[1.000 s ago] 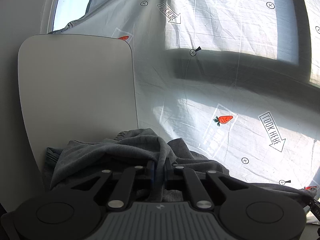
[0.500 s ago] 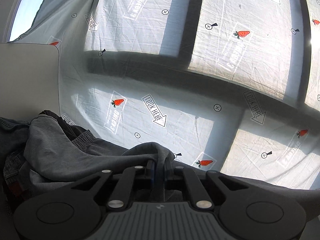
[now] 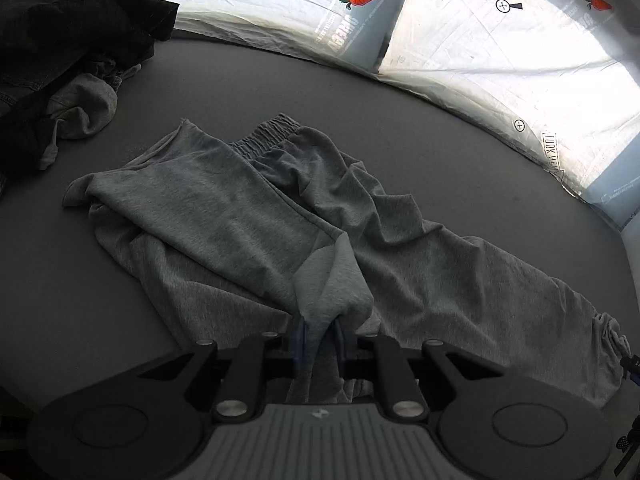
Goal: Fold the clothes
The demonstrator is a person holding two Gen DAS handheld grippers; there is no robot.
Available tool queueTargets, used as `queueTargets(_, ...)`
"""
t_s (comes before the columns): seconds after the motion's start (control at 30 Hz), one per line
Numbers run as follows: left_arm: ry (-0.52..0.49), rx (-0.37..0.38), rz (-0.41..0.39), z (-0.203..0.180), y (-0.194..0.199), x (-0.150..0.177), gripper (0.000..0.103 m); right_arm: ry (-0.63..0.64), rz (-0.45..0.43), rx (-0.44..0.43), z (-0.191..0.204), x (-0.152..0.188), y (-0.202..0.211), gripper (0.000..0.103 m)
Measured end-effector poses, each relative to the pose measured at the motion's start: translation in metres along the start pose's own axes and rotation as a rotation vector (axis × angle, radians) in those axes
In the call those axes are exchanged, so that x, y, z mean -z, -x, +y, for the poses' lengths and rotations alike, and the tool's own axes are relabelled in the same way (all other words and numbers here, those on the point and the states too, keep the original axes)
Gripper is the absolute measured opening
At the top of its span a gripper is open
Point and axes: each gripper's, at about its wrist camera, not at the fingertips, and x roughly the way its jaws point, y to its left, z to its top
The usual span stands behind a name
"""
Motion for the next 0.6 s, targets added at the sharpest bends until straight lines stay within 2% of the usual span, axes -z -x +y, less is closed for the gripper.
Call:
queueTargets(0.07,-0.025,-0.042,-0.041,0.007,0.007,-0.013,0.029,-0.003,-0.016,-0.029,0.013,-0.003,-0.002,0.043)
queueTargets(0.17,-0.055,-0.097,-0.079,0.011,0.006,-0.025,0.031,-0.008,-0.04,-0.072,0.033,-0.008,-0.004,0.051)
queueTargets(0.3,-0.051,-0.099,-0.118,0.013,-0.005,-0.046,0.04,-0.014,-0.071,-0.126,0.059,-0.015,-0.008,0.054)
queueTargets(0.47,-0.054,-0.077,-0.121,0.015,-0.038,-0.075,0.044,0.007,-0.077,-0.108,0.066,-0.021,-0.013,0.055)
queueTargets(0.6,-0.098,-0.091,-0.106,0.012,-0.068,-0.1,0.044,0.011,-0.065,-0.067,0.061,-0.024,-0.018,0.055)
